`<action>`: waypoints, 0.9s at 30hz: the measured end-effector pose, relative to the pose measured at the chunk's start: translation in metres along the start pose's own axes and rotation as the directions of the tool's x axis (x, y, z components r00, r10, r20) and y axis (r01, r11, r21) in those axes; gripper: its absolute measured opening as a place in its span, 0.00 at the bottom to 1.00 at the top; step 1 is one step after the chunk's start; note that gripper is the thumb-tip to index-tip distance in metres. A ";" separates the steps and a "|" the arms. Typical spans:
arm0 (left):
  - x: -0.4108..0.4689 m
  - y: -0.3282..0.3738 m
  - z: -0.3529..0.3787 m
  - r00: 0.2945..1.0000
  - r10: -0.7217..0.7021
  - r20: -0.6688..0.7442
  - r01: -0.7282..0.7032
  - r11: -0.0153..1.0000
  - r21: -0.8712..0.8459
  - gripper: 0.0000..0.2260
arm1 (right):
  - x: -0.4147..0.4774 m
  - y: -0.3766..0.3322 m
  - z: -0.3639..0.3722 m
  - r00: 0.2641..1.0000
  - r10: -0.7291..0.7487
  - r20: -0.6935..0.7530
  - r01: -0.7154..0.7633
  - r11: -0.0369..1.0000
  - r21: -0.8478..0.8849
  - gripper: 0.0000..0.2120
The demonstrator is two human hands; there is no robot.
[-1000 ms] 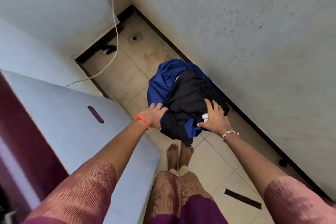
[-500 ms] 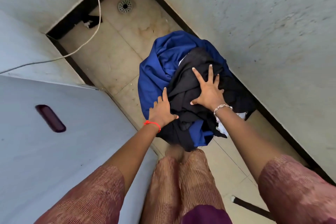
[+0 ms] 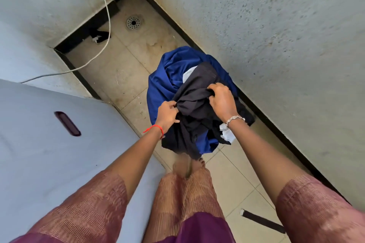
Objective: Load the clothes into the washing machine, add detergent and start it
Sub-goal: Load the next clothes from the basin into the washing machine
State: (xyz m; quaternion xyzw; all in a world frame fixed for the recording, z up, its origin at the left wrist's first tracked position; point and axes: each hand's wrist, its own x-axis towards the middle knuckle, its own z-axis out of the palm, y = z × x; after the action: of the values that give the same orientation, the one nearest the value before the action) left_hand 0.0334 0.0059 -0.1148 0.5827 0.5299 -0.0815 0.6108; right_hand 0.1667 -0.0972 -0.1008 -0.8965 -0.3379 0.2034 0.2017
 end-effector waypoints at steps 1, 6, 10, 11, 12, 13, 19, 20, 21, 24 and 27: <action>-0.016 0.011 -0.004 0.999 0.035 0.027 -0.035 0.999 -0.025 0.11 | -0.004 -0.008 -0.015 1.000 -0.007 0.003 0.007 1.000 -0.014 0.15; -0.089 0.071 -0.024 0.994 0.088 0.071 -0.067 0.964 -0.256 0.13 | -0.017 -0.045 -0.092 0.998 0.018 0.061 -0.034 0.964 0.264 0.13; -0.130 0.124 -0.041 0.992 0.092 0.086 -0.042 0.885 -0.465 0.12 | -0.030 -0.075 -0.151 0.973 0.015 0.231 -0.132 0.857 0.499 0.17; -0.142 0.140 -0.044 0.990 0.106 0.088 -0.046 0.857 -0.514 0.12 | -0.034 -0.085 -0.165 0.973 -0.009 0.229 -0.122 0.823 0.554 0.16; -0.153 0.156 -0.047 0.988 0.126 0.095 -0.051 0.825 -0.562 0.13 | -0.038 -0.096 -0.177 0.978 -0.040 0.206 -0.098 0.782 0.616 0.15; -0.162 0.171 -0.048 0.984 0.146 0.101 -0.057 0.796 -0.603 0.14 | -0.039 -0.104 -0.188 0.982 -0.069 0.174 -0.067 0.737 0.673 0.16; -0.222 0.245 -0.068 0.930 0.349 0.116 -0.192 0.730 -0.655 0.15 | -0.047 -0.154 -0.263 0.970 -0.244 0.019 0.158 0.684 0.713 0.46; -0.230 0.253 -0.073 0.912 0.388 0.135 -0.216 0.730 -0.648 0.15 | -0.049 -0.160 -0.274 0.964 -0.265 -0.009 0.199 0.701 0.685 0.47; -0.238 0.261 -0.077 0.893 0.424 0.149 -0.236 0.725 -0.646 0.14 | -0.051 -0.167 -0.283 0.960 -0.278 -0.048 0.242 0.725 0.645 0.45; -0.259 0.279 -0.091 0.833 0.542 0.114 -0.369 0.695 -0.617 0.08 | -0.054 -0.185 -0.307 0.948 -0.258 -0.186 0.318 0.747 0.584 0.26; -0.275 0.290 -0.106 0.750 0.661 -0.018 -0.575 0.639 -0.511 0.07 | -0.063 -0.200 -0.327 0.933 -0.192 -0.303 0.344 0.718 0.605 0.15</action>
State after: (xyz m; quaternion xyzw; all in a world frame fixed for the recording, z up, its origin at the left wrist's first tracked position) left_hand 0.0657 0.0370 0.2964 0.5464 0.2460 0.2190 0.7700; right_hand 0.1827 -0.0755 0.2873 -0.7281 -0.3490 0.1764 0.5629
